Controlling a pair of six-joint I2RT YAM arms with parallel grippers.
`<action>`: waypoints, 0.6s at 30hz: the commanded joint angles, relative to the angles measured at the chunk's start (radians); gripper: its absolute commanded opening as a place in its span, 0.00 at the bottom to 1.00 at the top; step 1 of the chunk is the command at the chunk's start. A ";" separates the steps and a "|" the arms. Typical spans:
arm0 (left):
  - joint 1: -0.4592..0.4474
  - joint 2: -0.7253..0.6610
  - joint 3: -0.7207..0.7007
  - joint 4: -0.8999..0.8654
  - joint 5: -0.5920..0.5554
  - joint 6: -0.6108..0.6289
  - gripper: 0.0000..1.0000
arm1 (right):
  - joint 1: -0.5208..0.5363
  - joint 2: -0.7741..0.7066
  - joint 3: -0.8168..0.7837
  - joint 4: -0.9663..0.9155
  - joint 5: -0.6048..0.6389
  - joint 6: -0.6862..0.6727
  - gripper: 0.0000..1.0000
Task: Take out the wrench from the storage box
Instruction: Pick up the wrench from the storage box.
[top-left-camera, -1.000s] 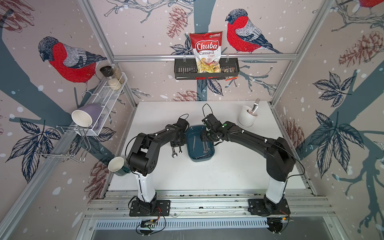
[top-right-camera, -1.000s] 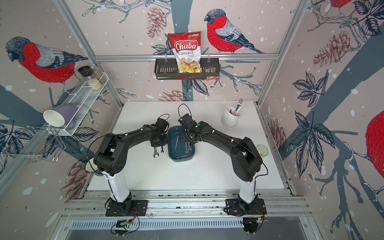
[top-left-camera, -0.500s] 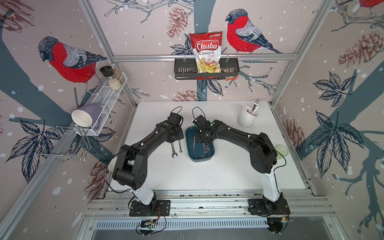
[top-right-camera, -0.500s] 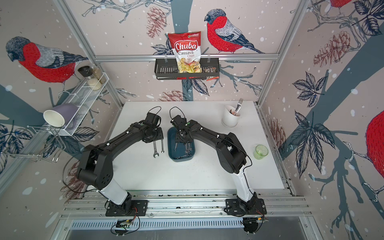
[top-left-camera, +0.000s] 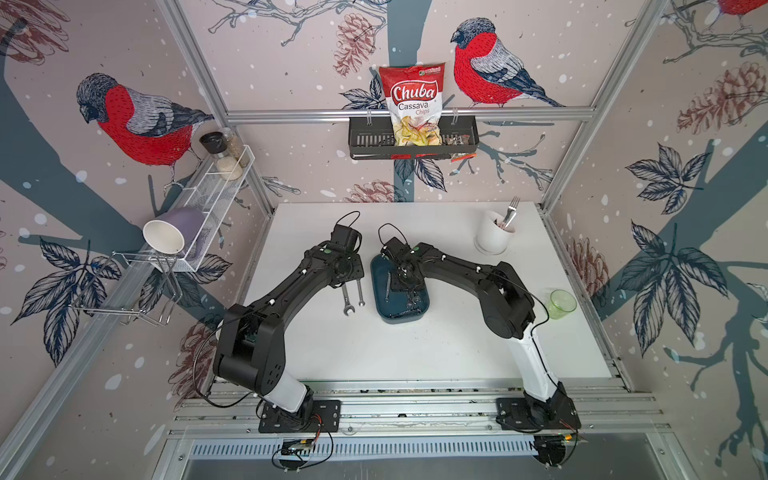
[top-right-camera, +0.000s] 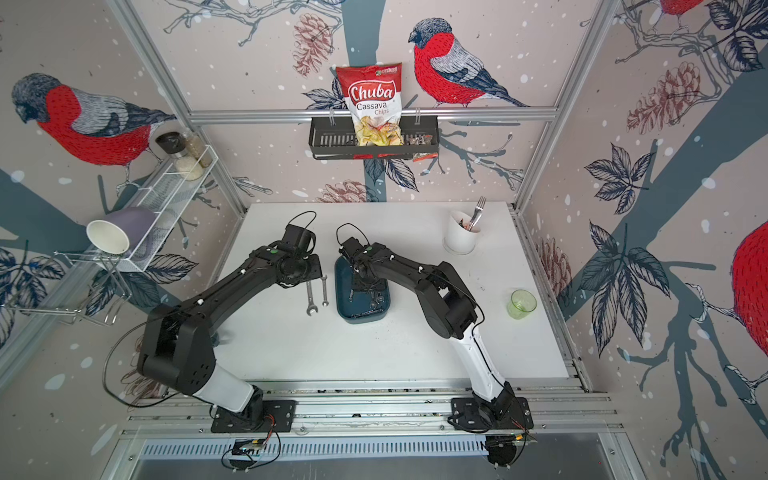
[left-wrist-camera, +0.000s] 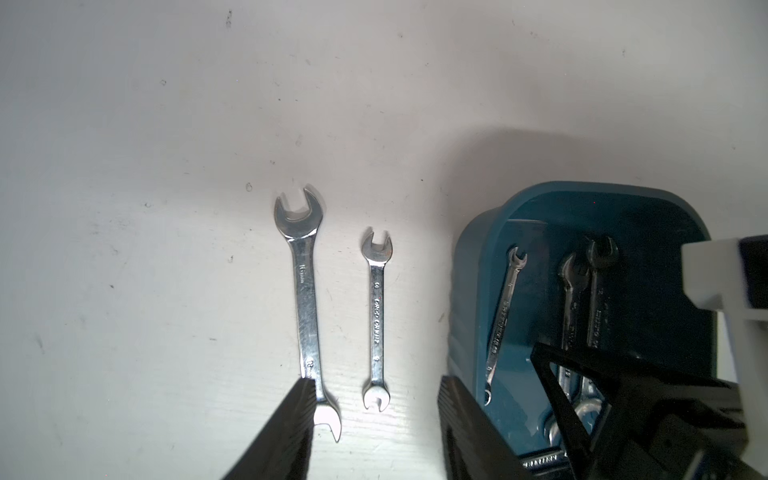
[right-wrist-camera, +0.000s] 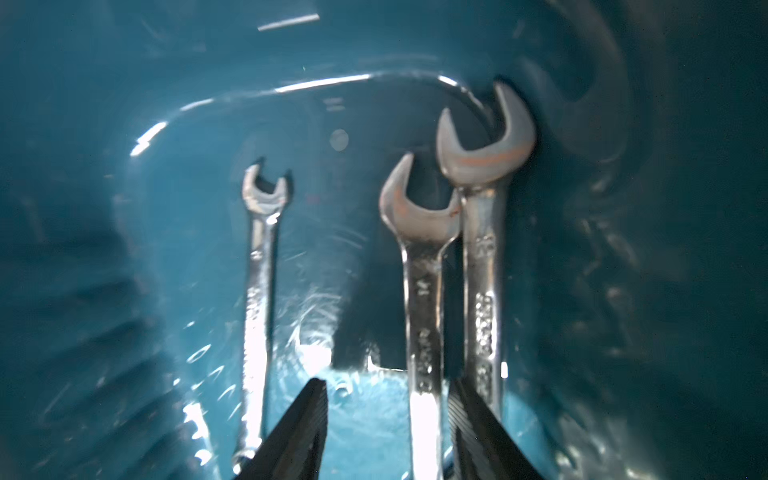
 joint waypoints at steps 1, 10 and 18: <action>0.002 -0.016 -0.001 -0.015 0.003 0.013 0.52 | -0.003 0.013 0.007 -0.018 0.029 -0.008 0.51; 0.002 -0.028 -0.008 -0.017 0.003 0.019 0.52 | 0.005 0.044 0.016 -0.005 0.016 -0.019 0.43; 0.005 -0.042 -0.018 -0.011 0.011 0.022 0.52 | 0.011 0.083 0.032 -0.048 0.063 -0.035 0.26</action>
